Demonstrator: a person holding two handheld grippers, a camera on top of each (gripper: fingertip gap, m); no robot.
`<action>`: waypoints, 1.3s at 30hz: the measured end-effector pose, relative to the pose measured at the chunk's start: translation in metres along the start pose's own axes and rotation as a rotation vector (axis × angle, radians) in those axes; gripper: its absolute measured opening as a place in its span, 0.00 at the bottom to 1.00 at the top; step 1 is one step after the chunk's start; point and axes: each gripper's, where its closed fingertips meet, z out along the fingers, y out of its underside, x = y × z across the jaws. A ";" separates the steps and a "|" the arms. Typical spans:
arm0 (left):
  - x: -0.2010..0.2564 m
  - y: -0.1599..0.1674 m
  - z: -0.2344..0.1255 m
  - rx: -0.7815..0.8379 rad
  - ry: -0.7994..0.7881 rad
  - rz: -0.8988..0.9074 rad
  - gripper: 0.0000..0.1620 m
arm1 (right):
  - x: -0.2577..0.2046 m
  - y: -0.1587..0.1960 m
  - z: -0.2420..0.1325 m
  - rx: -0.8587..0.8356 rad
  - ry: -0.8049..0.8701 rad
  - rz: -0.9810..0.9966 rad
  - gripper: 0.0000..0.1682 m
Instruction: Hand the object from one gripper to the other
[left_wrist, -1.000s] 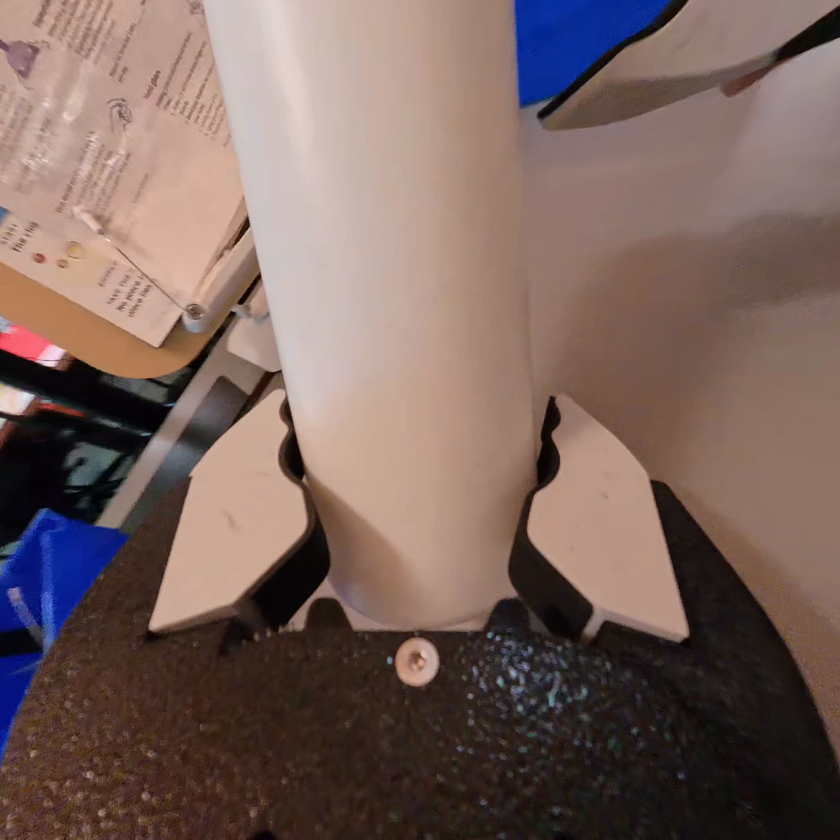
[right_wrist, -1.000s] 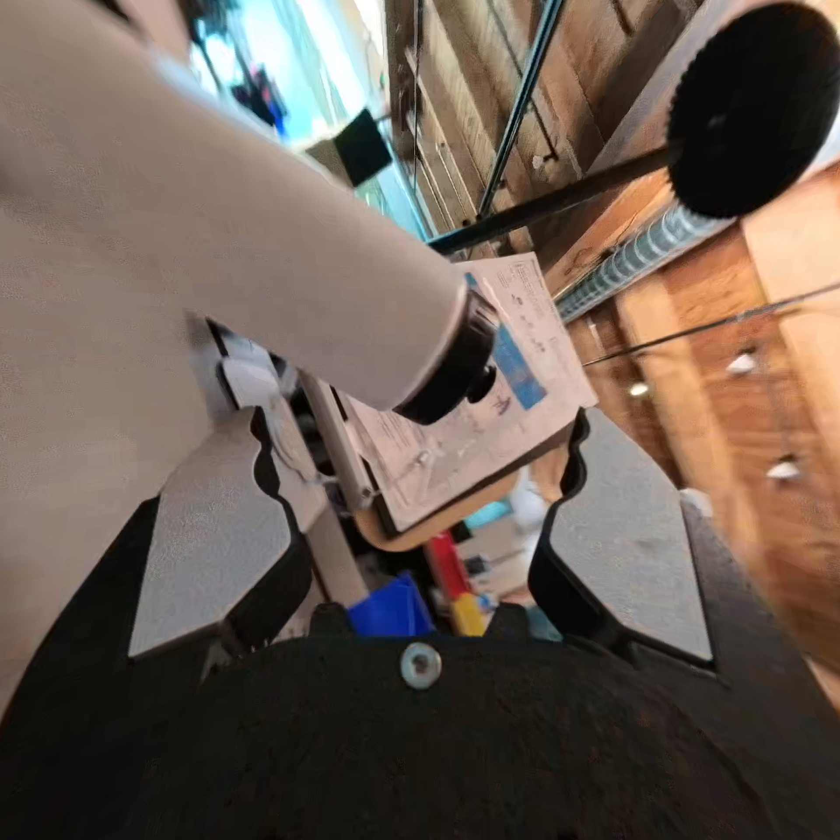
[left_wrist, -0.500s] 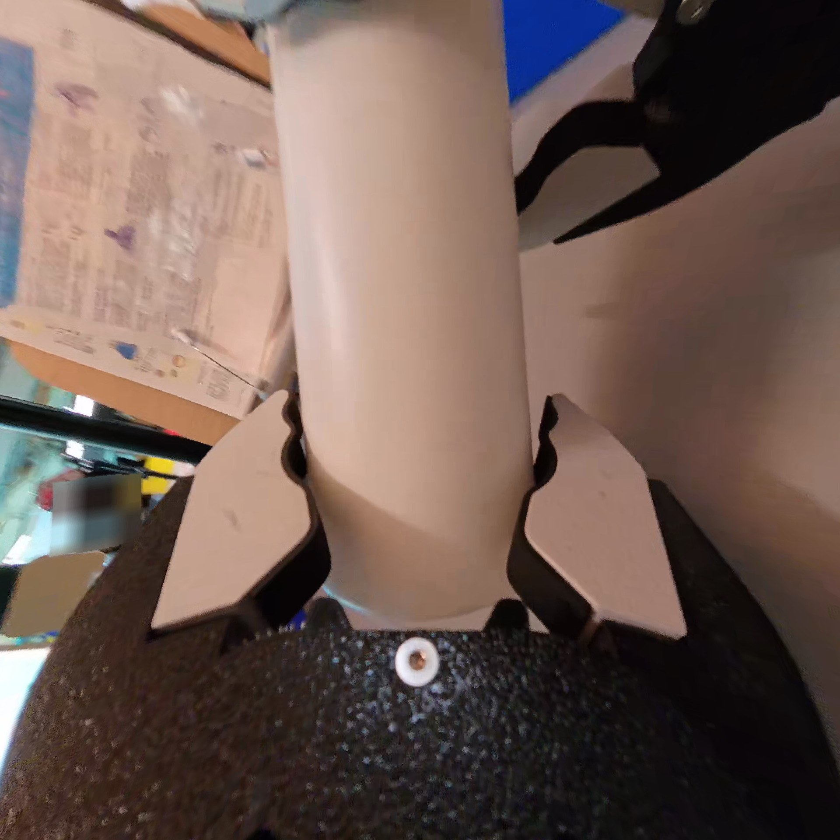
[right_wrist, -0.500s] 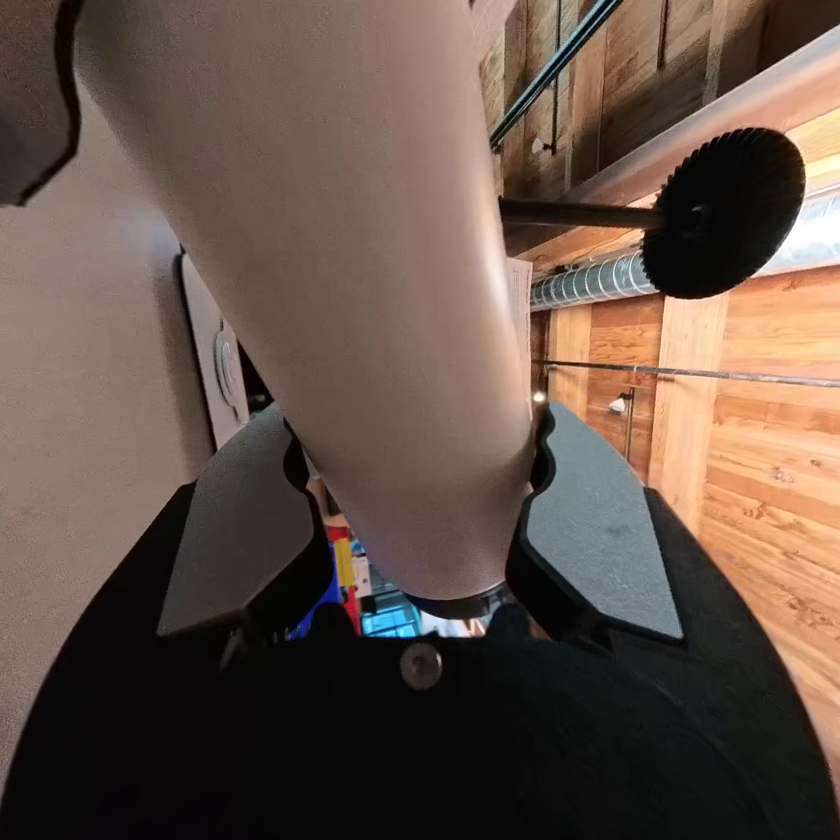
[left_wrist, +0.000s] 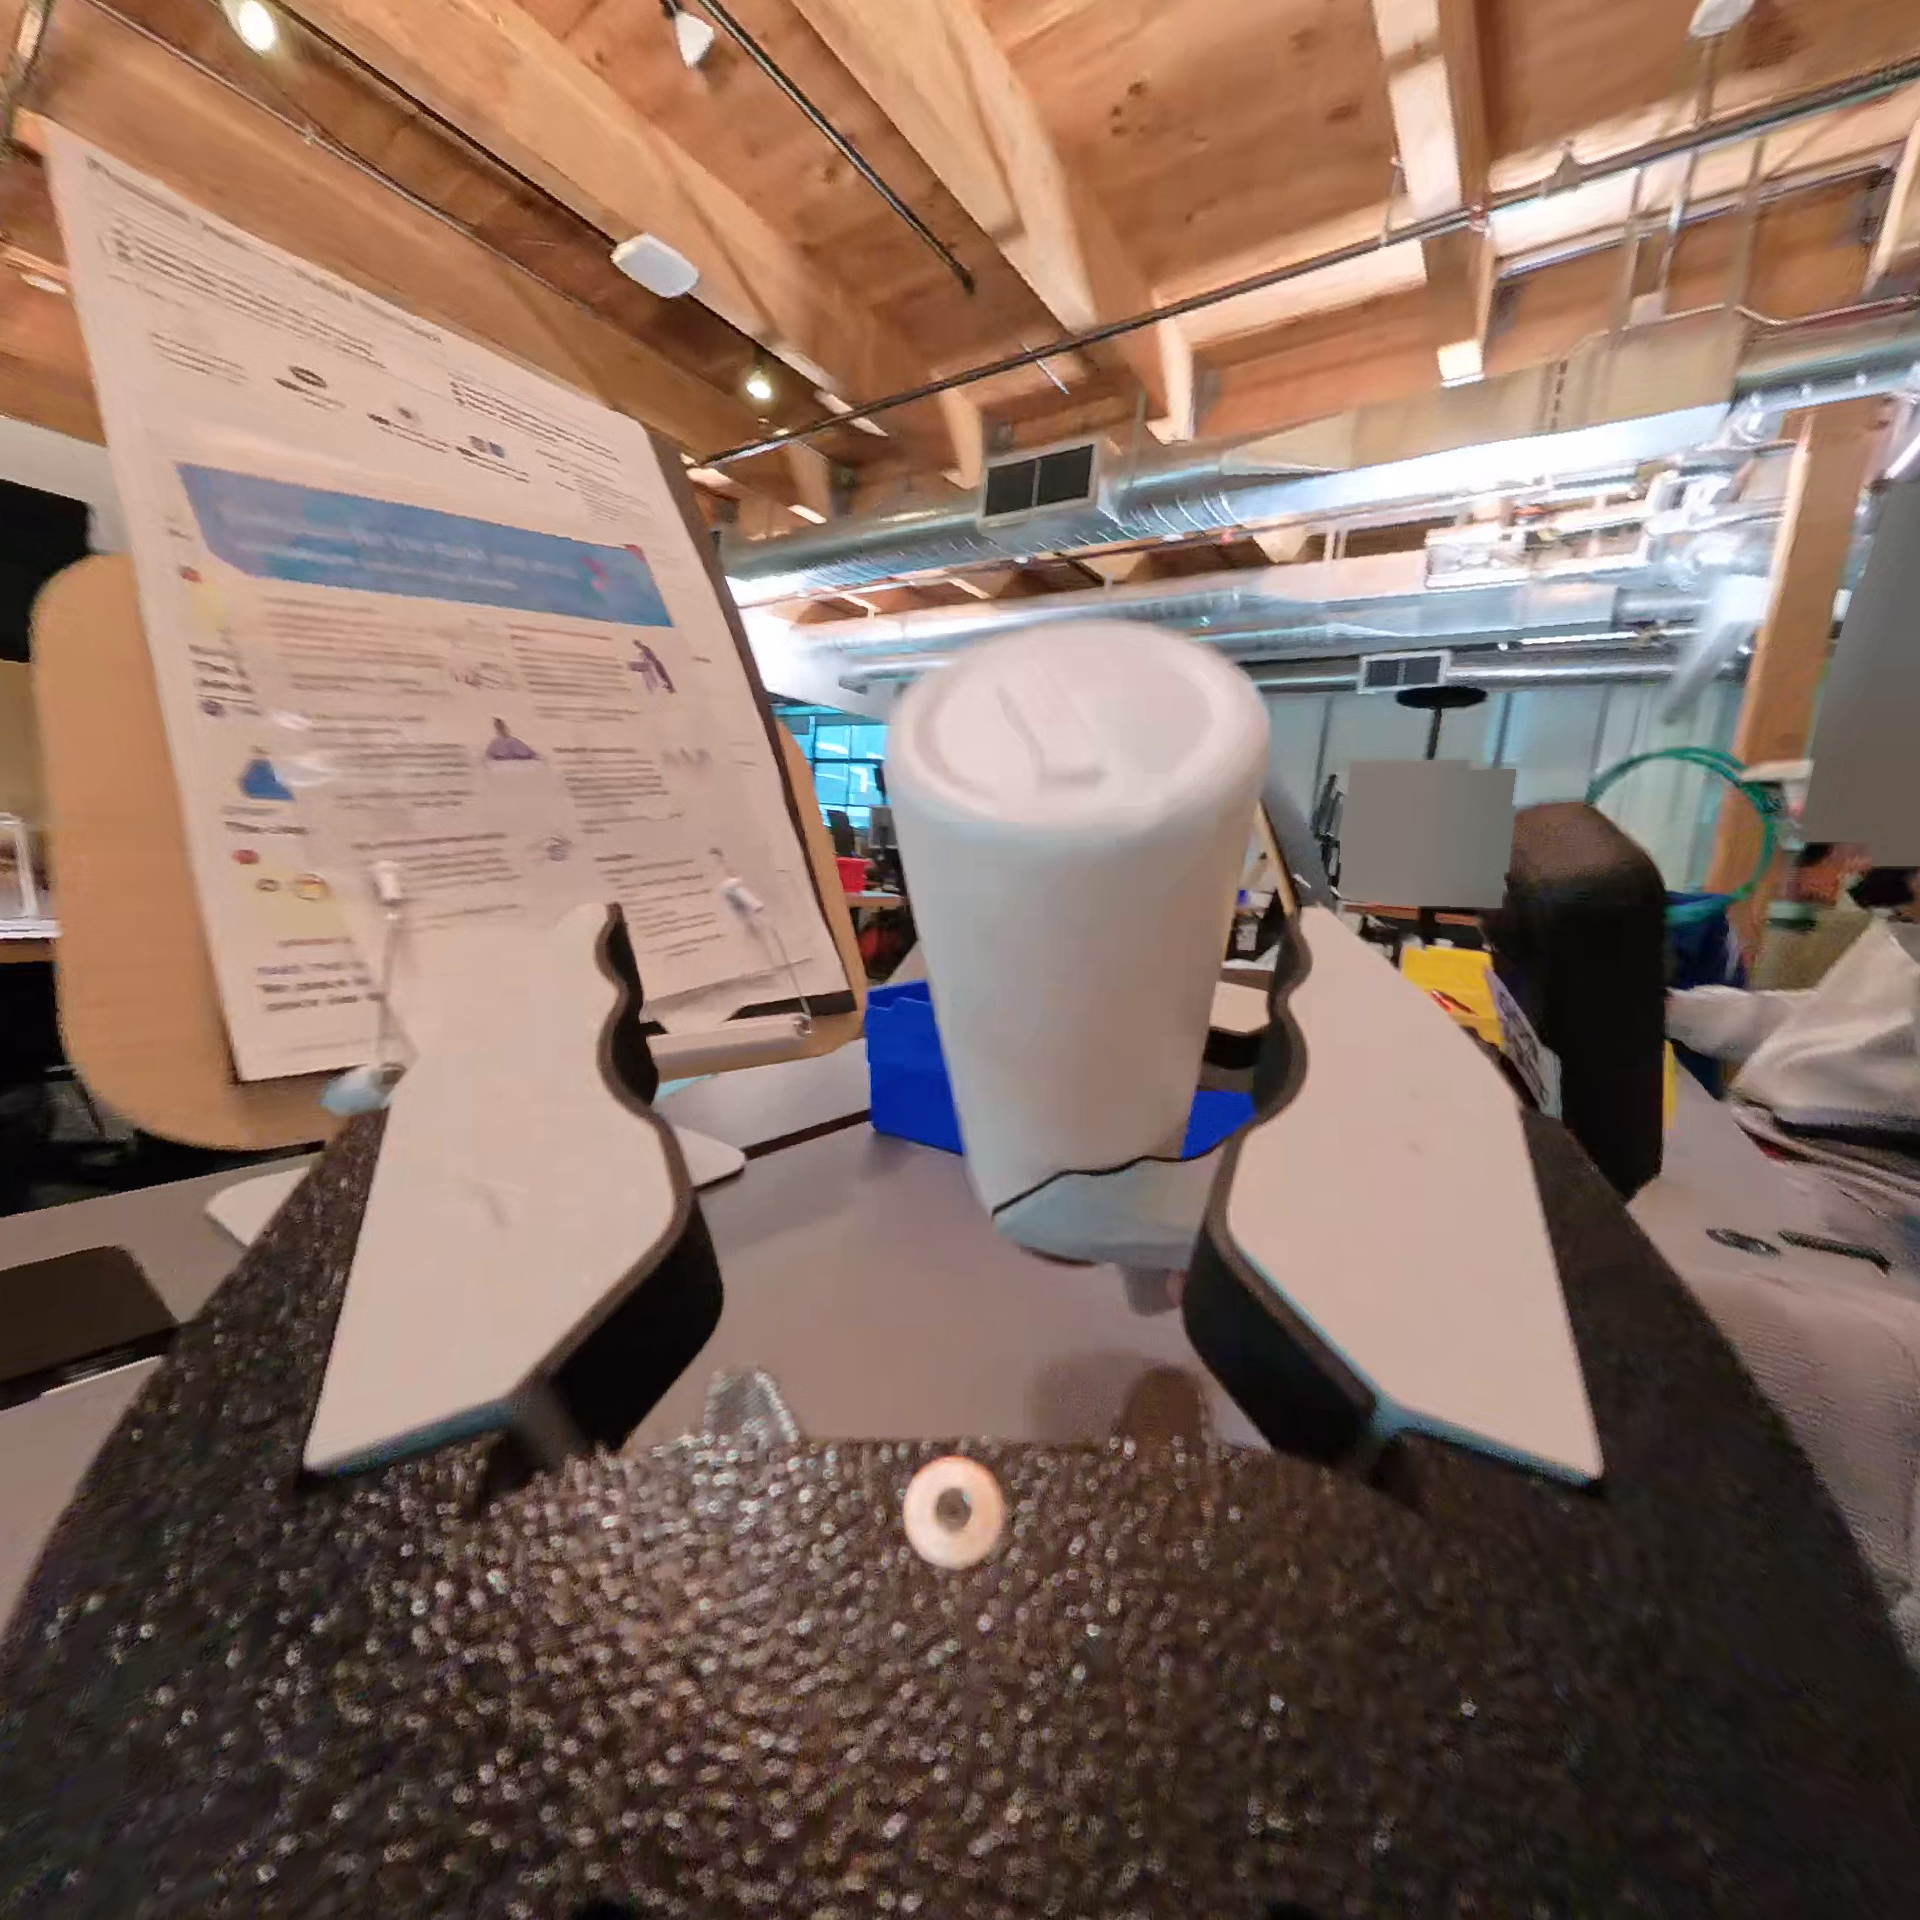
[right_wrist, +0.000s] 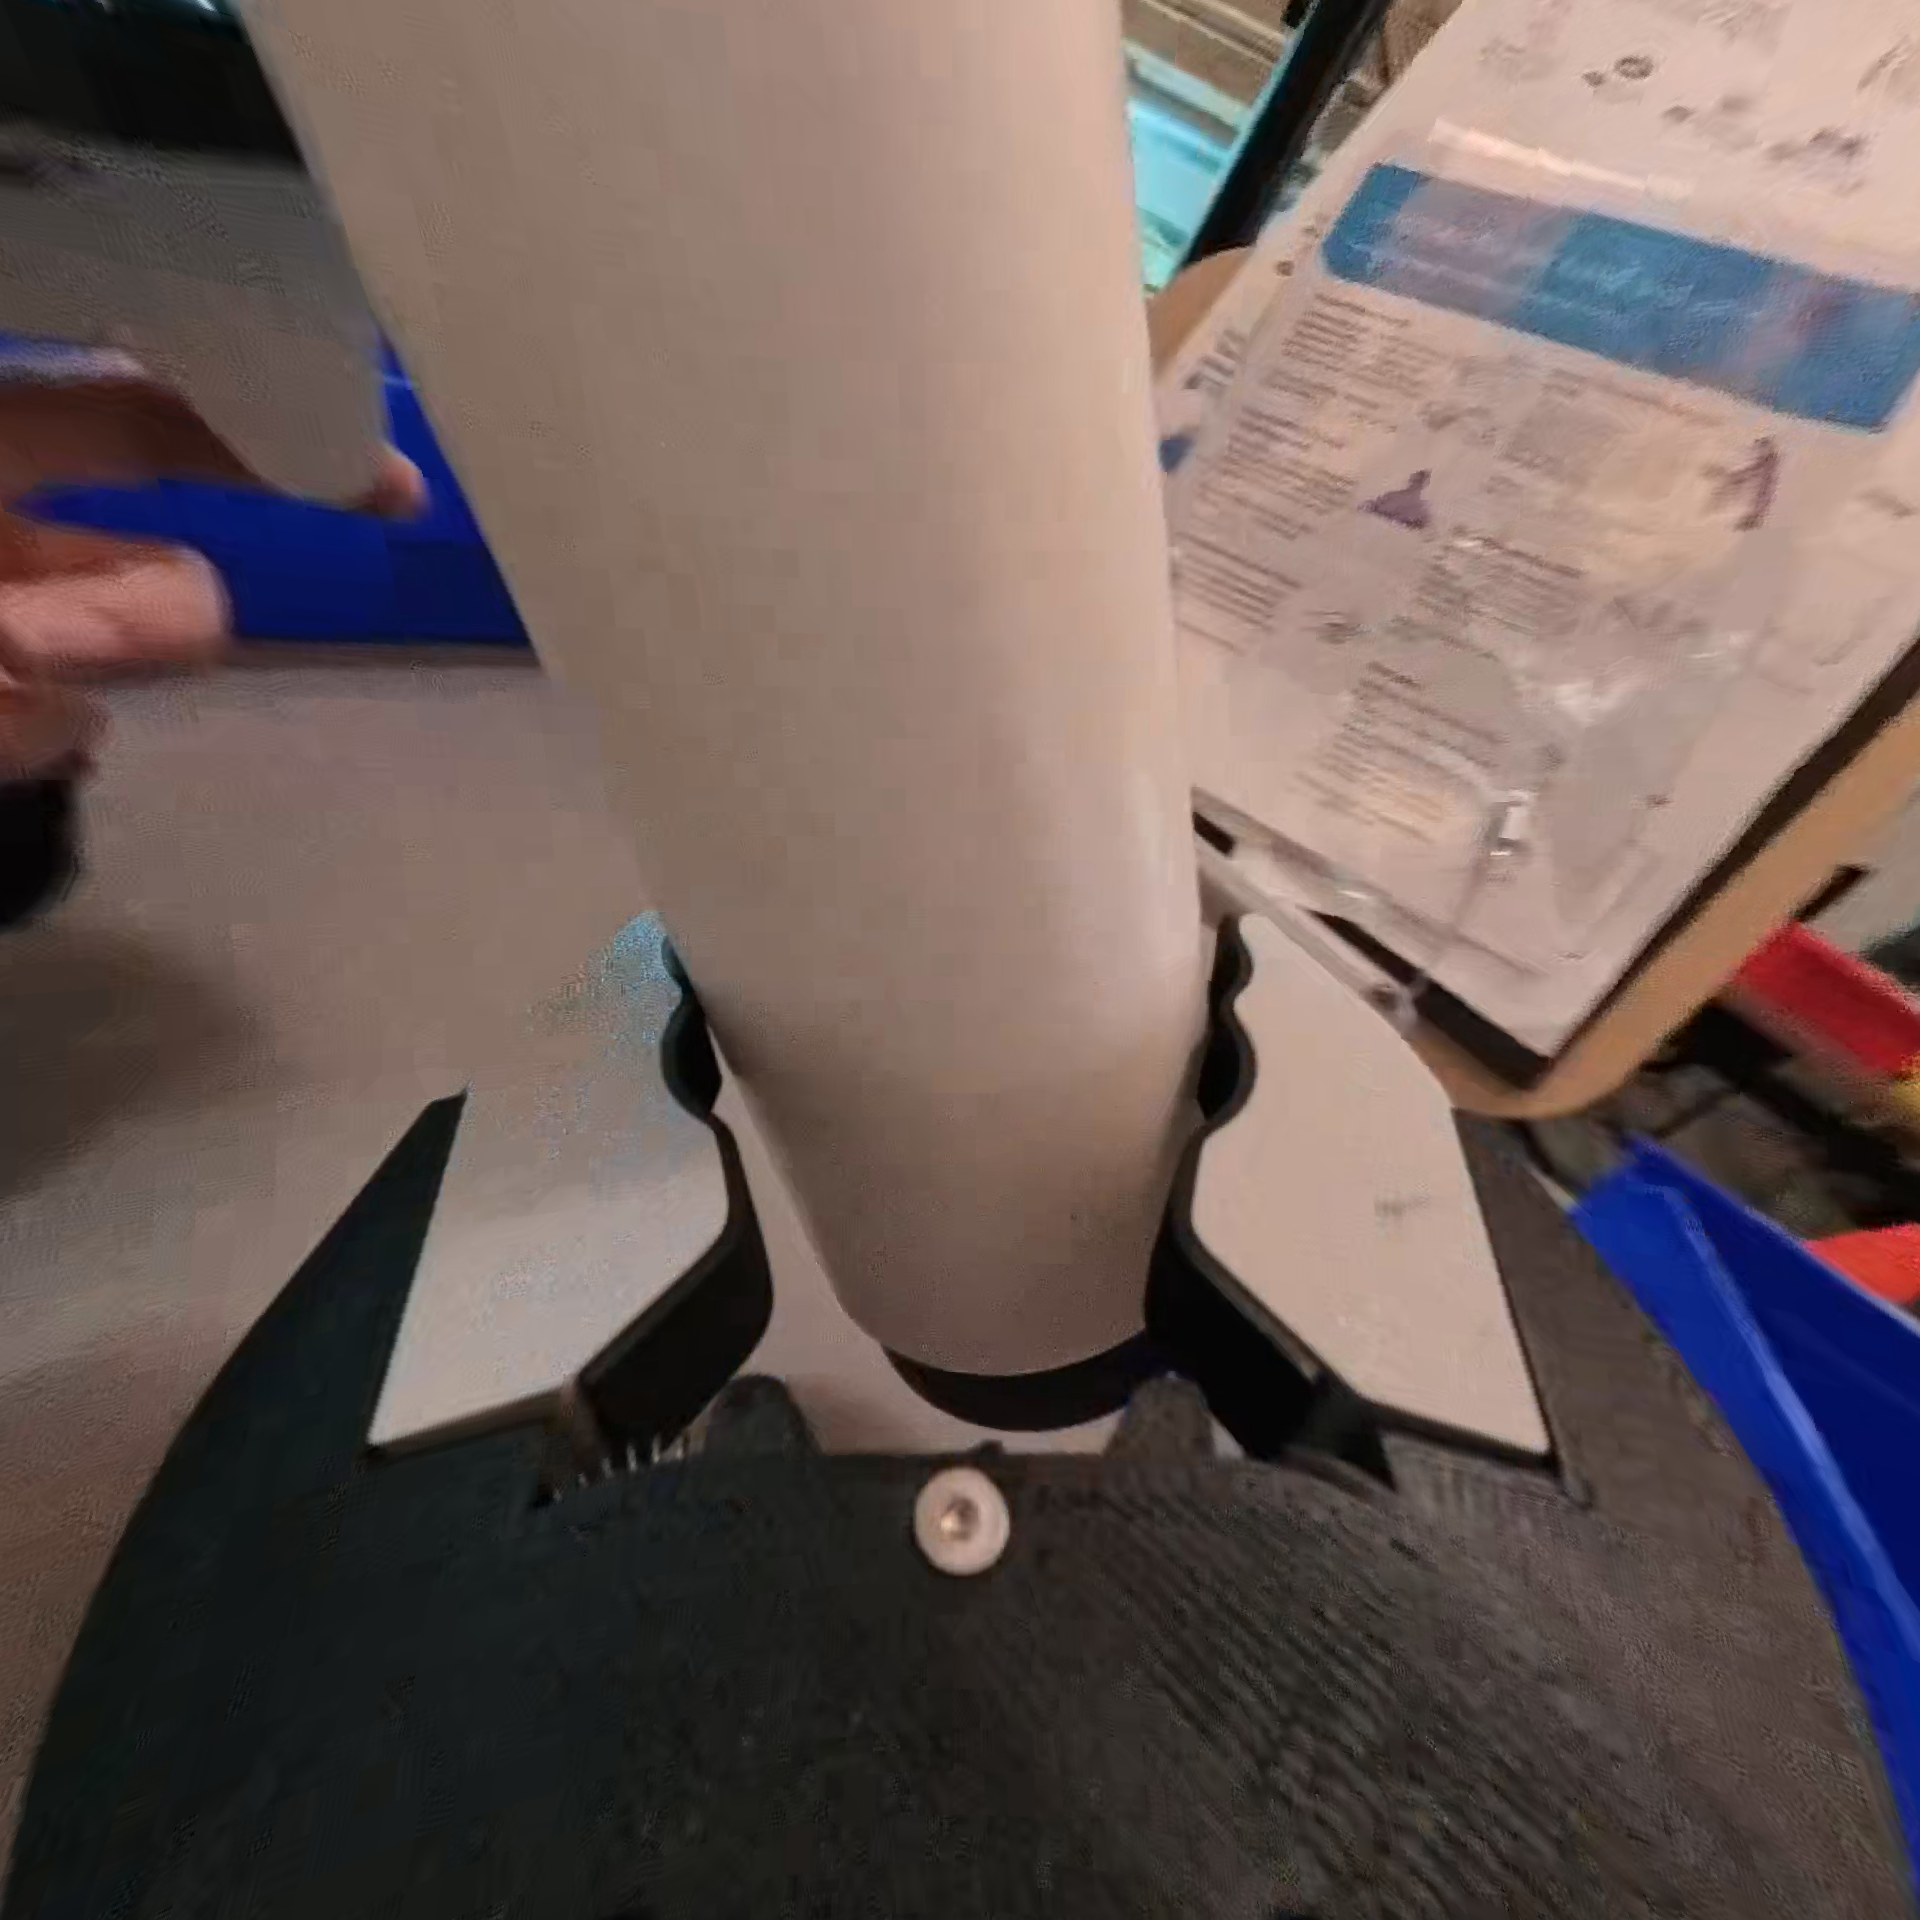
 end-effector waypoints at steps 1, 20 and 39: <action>0.006 0.006 0.002 -0.018 0.030 0.008 0.69 | -0.015 -0.004 0.002 0.017 -0.065 0.049 0.55; 0.000 -0.013 0.001 -0.093 -0.139 0.429 0.54 | -0.058 -0.052 -0.022 0.258 -0.454 0.233 0.64; -0.005 0.030 0.008 -0.421 -0.390 1.615 0.54 | -0.054 -0.079 -0.031 0.355 -0.340 0.147 0.53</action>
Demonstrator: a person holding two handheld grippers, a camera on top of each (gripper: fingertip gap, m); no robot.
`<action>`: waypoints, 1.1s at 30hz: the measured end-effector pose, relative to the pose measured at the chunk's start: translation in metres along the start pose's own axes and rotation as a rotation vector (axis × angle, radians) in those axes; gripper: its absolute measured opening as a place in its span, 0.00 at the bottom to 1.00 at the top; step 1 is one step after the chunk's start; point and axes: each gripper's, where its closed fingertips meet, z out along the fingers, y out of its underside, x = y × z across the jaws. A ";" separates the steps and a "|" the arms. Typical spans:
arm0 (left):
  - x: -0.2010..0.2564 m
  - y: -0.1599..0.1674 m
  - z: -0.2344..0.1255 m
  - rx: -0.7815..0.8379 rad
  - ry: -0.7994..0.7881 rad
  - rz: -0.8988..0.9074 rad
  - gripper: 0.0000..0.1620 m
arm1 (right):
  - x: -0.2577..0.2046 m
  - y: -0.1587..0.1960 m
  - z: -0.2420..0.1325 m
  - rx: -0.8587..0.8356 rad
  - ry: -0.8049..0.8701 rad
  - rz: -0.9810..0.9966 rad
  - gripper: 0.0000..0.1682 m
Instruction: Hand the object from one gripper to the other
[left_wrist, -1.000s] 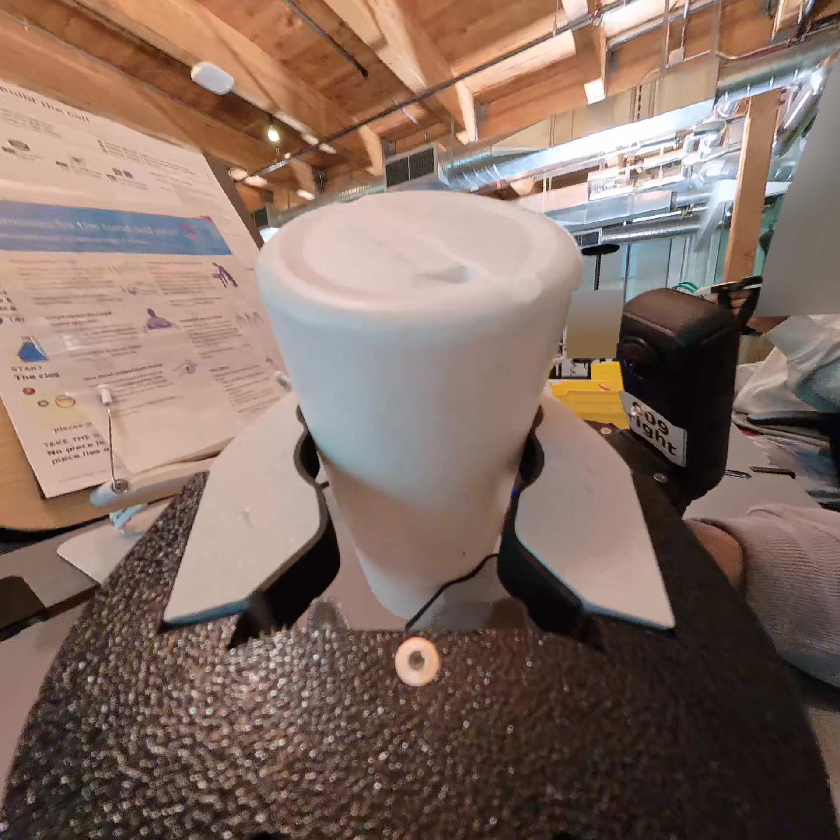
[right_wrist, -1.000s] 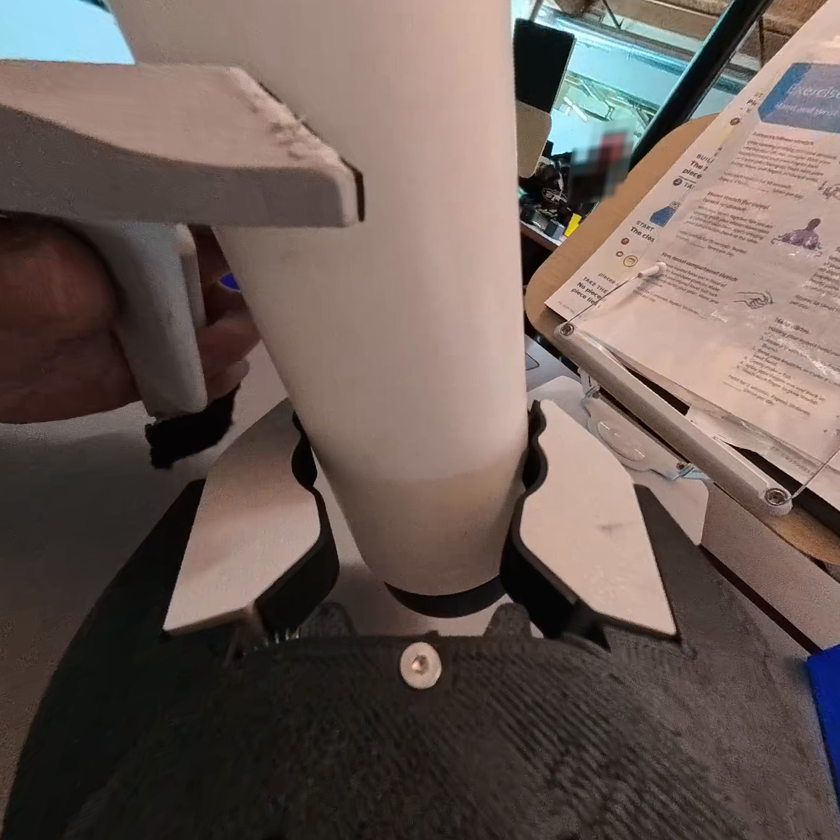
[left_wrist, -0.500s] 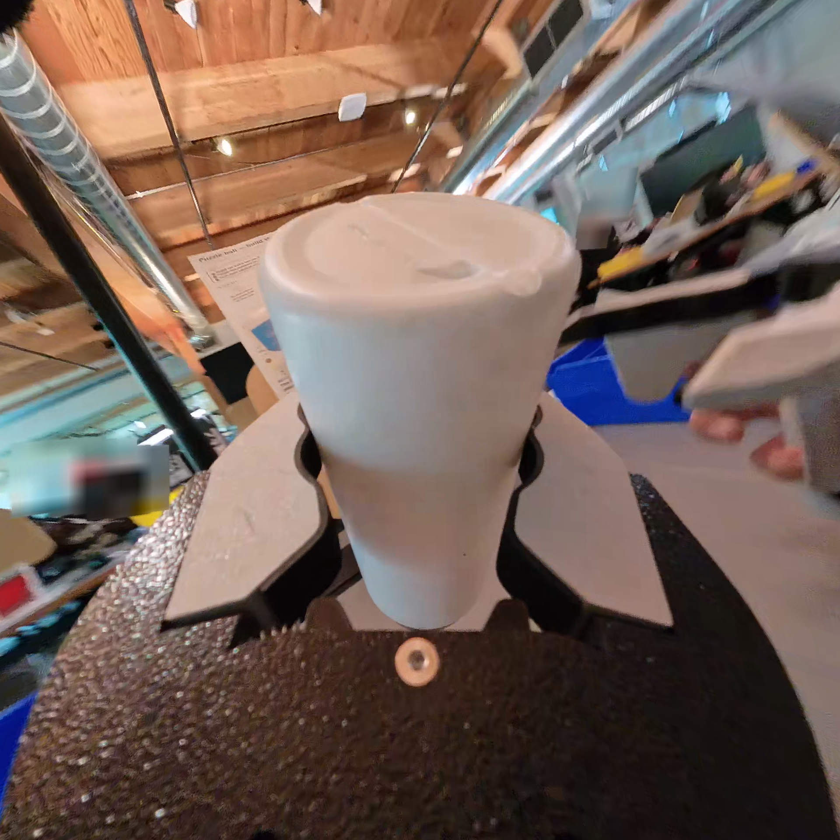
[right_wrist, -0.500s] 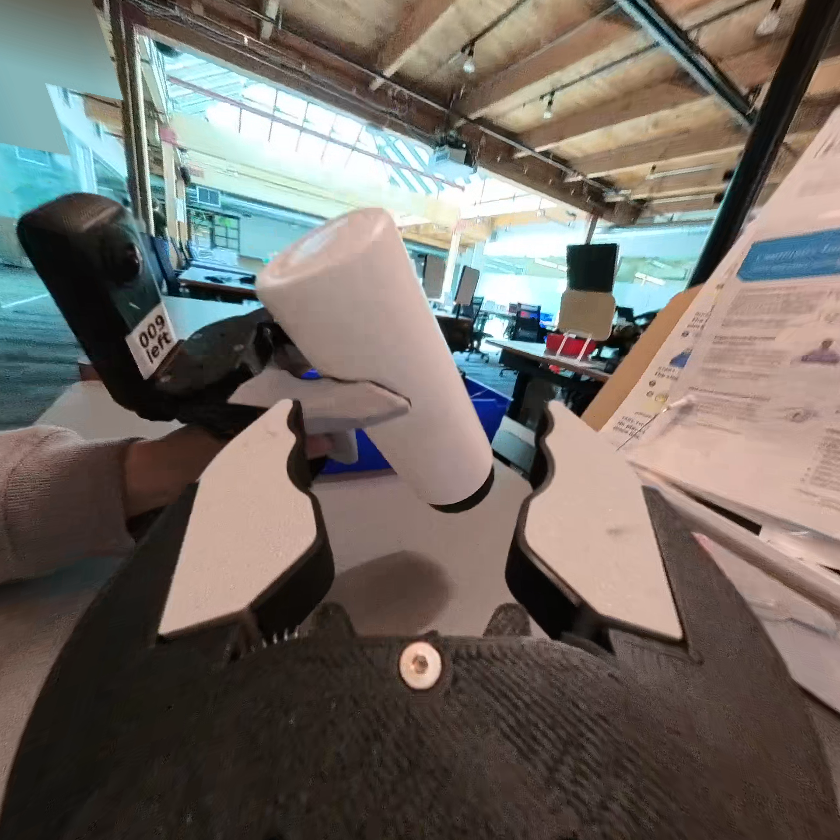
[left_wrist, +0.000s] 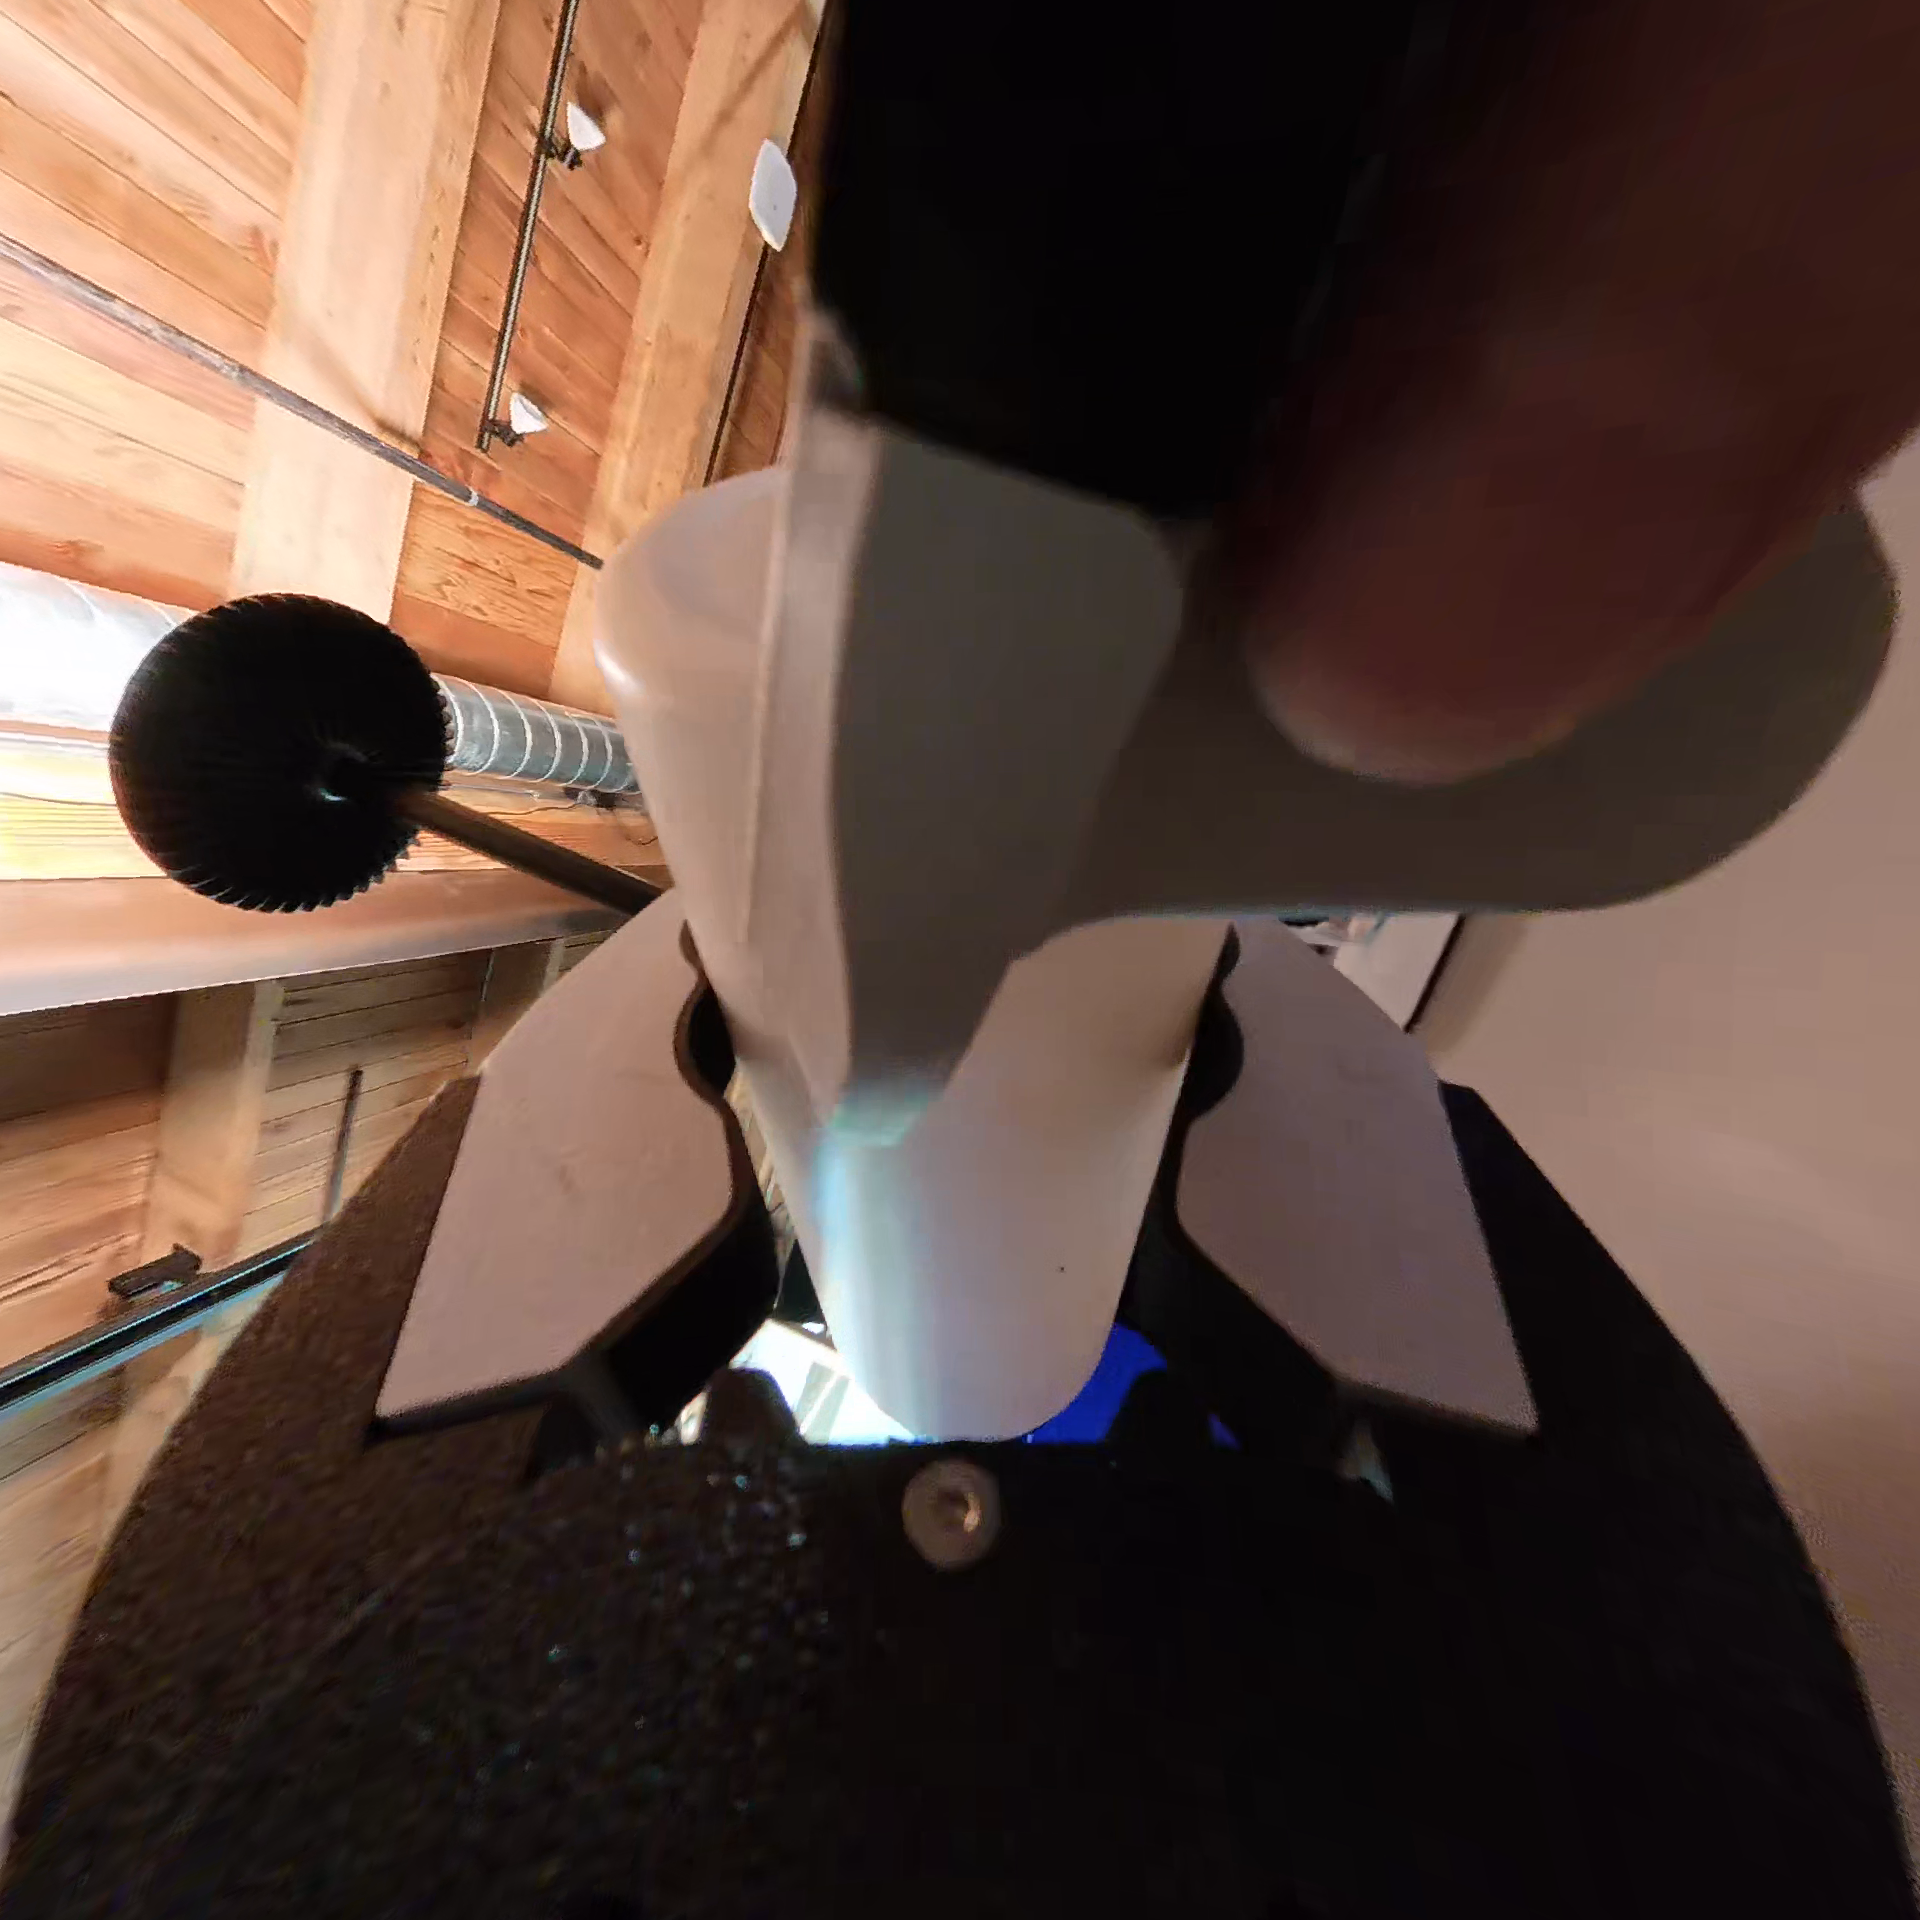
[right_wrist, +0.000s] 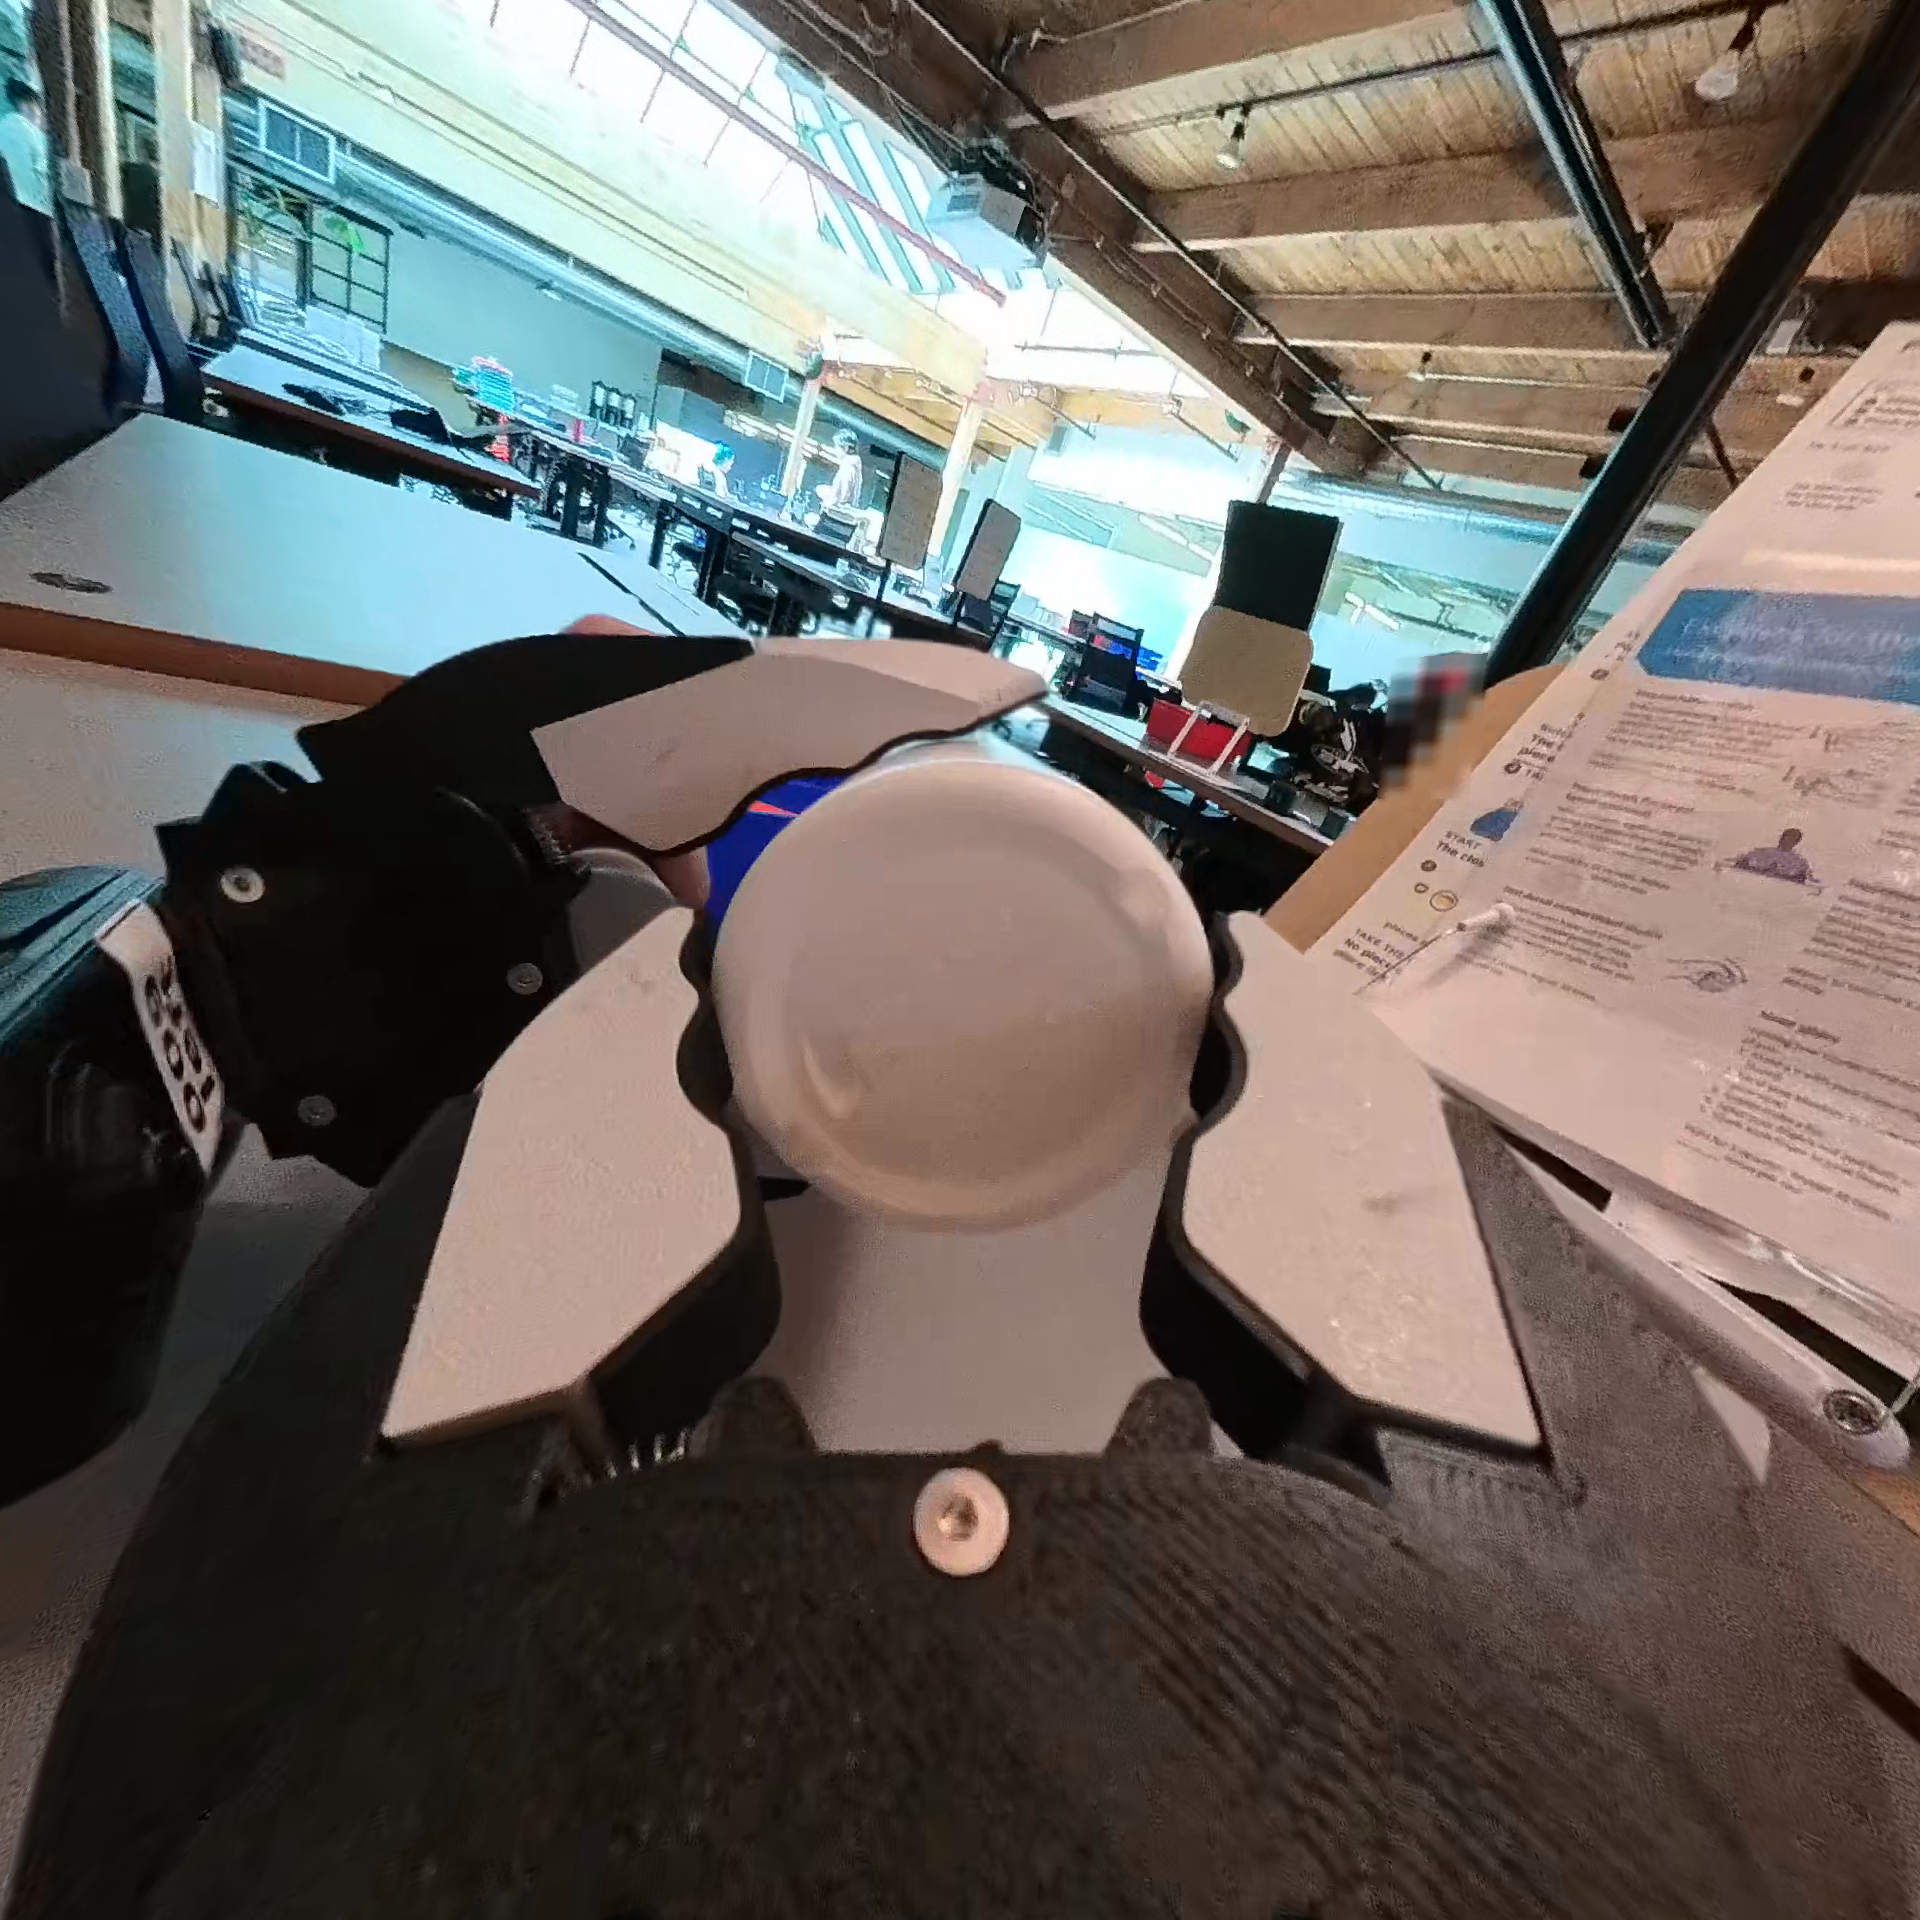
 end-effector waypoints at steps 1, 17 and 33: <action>0.000 0.003 0.001 -0.011 -0.003 0.023 0.54 | 0.001 0.003 0.001 -0.012 0.010 0.008 0.53; -0.031 -0.006 -0.006 0.070 -0.098 -0.283 0.71 | 0.071 -0.012 -0.037 0.444 -0.089 1.001 0.52; -0.037 0.015 -0.001 0.462 0.406 -2.201 0.61 | 0.070 -0.003 -0.041 0.555 -0.203 1.230 0.52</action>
